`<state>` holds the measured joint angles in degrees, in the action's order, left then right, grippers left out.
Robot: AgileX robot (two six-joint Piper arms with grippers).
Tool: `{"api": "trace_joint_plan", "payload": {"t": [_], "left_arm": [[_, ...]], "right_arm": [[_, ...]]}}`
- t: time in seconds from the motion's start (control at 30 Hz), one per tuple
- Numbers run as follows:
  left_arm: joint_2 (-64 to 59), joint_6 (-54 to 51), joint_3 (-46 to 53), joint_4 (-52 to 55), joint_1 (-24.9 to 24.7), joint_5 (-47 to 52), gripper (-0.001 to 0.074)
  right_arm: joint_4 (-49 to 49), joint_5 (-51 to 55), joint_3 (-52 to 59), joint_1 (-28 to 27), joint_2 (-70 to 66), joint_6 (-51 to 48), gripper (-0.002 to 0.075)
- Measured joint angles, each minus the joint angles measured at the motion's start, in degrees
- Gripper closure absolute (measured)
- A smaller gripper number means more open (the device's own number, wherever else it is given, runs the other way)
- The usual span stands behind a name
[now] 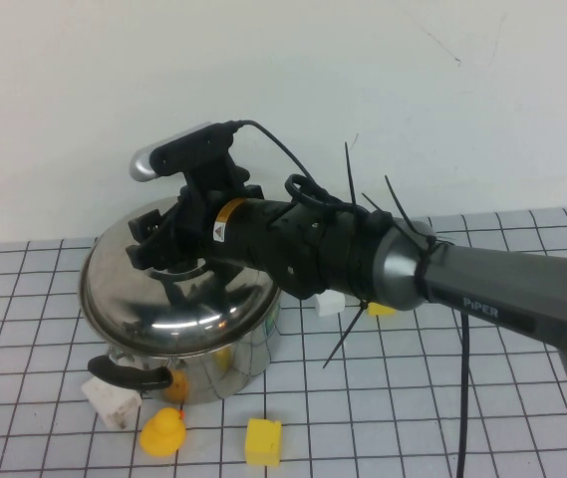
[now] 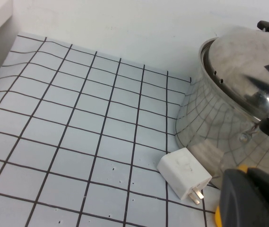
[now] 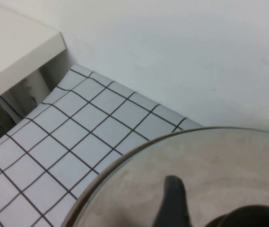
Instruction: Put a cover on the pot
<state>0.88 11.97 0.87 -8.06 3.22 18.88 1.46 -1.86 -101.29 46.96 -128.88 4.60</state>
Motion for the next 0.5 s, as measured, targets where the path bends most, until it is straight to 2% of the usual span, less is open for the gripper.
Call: {"api": "trace_joint_plan", "payload": {"t": [0.13,0.2,0.3,0.37,0.43,0.5], "left_arm": [[0.0,0.0,0.0,0.0,0.0,0.0,0.0738],[0.0,0.0,0.0,0.0,0.0,0.0,0.0738],[0.0,0.0,0.0,0.0,0.0,0.0,0.0738],[0.0,0.0,0.0,0.0,0.0,0.0,0.0738],[0.0,-0.2,0.0,0.0,0.0,0.0,0.0738],[0.0,-0.2,0.0,0.0,0.0,0.0,0.0738]], "right_arm": [[0.0,-0.4,0.0,0.0,0.8,0.0,0.0197],[-1.0,0.9,0.0,0.0,2.5,0.0,0.0219],[-4.5,4.6,0.4,0.0,7.4,-0.1,0.0354],[-7.0,6.0,3.2,0.0,13.2,-0.1,0.0512],[-8.3,5.4,7.9,0.0,18.2,-0.2,0.0627],[-8.8,2.9,15.1,0.0,24.7,-0.2,0.0681]]}}
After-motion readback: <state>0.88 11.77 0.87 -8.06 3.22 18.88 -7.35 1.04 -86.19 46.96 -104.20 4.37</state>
